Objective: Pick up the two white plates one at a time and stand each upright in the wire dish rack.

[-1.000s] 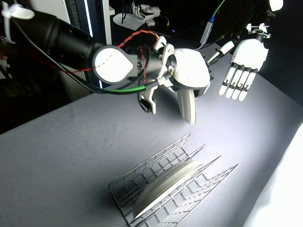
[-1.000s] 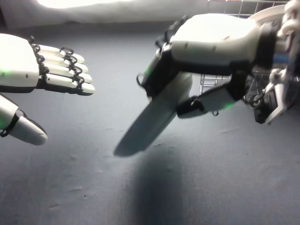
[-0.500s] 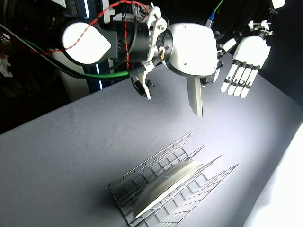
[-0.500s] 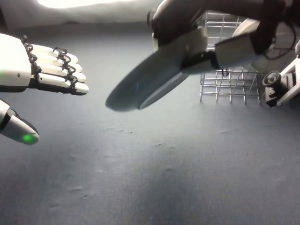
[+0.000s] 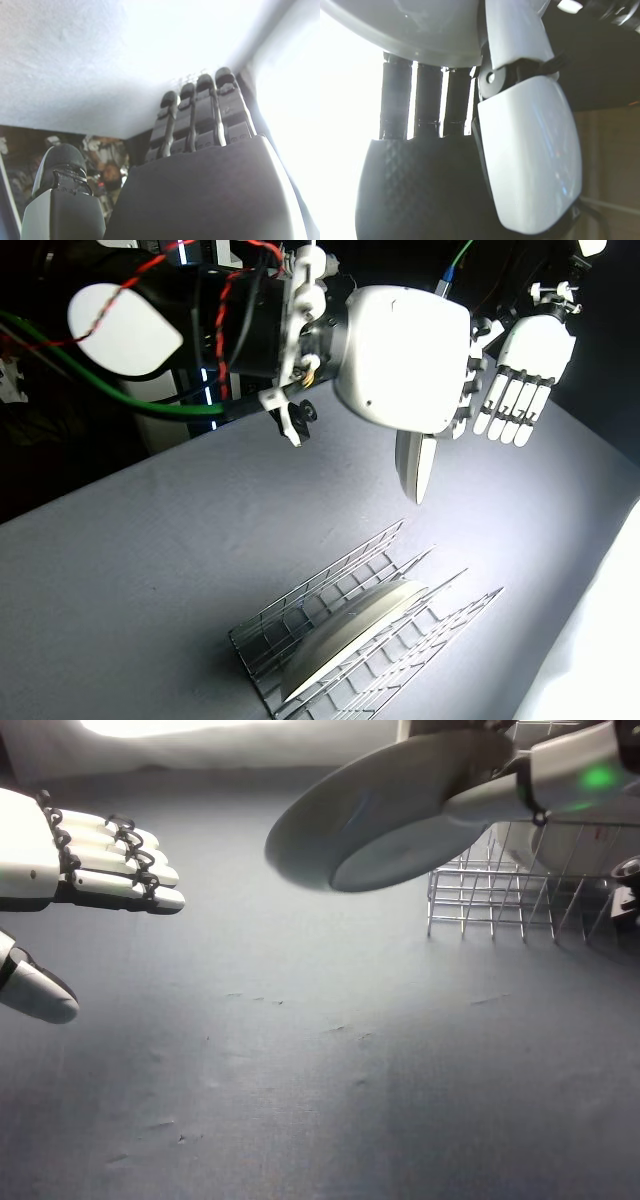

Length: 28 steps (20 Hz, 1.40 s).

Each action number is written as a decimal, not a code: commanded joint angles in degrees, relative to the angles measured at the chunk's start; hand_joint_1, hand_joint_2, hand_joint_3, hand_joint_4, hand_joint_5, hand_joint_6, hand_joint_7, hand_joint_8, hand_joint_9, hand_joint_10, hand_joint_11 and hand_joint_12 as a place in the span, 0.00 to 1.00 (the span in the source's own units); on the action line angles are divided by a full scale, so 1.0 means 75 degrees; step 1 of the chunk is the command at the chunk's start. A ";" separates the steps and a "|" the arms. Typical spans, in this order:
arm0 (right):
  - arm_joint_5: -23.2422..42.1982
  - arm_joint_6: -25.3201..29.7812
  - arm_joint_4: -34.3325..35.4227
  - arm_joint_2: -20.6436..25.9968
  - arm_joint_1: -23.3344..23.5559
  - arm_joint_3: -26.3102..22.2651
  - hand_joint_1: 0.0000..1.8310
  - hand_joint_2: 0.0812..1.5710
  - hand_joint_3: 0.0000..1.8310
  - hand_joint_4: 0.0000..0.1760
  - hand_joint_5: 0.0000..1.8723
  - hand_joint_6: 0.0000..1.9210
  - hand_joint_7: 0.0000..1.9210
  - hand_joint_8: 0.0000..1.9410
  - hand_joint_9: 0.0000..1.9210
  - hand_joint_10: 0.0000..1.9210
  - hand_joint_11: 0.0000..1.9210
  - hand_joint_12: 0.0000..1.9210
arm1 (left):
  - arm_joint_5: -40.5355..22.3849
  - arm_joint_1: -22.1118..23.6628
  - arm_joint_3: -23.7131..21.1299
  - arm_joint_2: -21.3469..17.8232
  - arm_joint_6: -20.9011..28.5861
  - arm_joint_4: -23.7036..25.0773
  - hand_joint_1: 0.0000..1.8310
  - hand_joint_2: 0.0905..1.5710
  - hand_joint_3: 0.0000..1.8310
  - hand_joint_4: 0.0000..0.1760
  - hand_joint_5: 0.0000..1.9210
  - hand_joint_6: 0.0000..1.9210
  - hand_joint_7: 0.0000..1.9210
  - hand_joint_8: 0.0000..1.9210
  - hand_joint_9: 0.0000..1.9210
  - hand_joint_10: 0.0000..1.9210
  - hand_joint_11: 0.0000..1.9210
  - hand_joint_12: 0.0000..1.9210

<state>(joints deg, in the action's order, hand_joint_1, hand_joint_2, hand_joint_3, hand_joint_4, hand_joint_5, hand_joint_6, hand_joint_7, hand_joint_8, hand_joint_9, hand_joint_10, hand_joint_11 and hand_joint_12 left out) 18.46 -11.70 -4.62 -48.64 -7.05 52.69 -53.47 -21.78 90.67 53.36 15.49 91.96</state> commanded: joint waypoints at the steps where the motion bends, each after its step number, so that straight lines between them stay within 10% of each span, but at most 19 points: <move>1: 0.1073 0.0146 0.0340 0.0091 0.0150 -0.0013 0.76 0.68 0.00 0.00 0.46 0.51 0.54 0.43 0.55 0.56 0.52 0.59 | -0.0125 0.0066 0.0040 -0.0039 0.0032 -0.0550 0.00 0.66 0.00 0.00 0.02 0.01 0.00 0.00 0.00 0.00 0.00 0.00; 28: 0.1521 -0.0092 0.0767 0.0495 -0.1670 0.1343 0.82 0.67 0.00 0.00 0.49 0.51 0.55 0.38 0.51 0.48 0.49 0.73 | -0.0119 0.0134 -0.0010 -0.0015 0.0160 -0.0553 0.00 0.67 0.00 0.00 0.01 0.00 0.00 0.00 0.00 0.00 0.00 0.00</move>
<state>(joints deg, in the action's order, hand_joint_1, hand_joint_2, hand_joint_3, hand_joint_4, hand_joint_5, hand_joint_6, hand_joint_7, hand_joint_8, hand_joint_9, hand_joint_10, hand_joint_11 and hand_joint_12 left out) 21.76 -12.53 0.51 -45.36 -20.60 62.59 -53.41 -21.43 90.61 53.41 16.43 91.94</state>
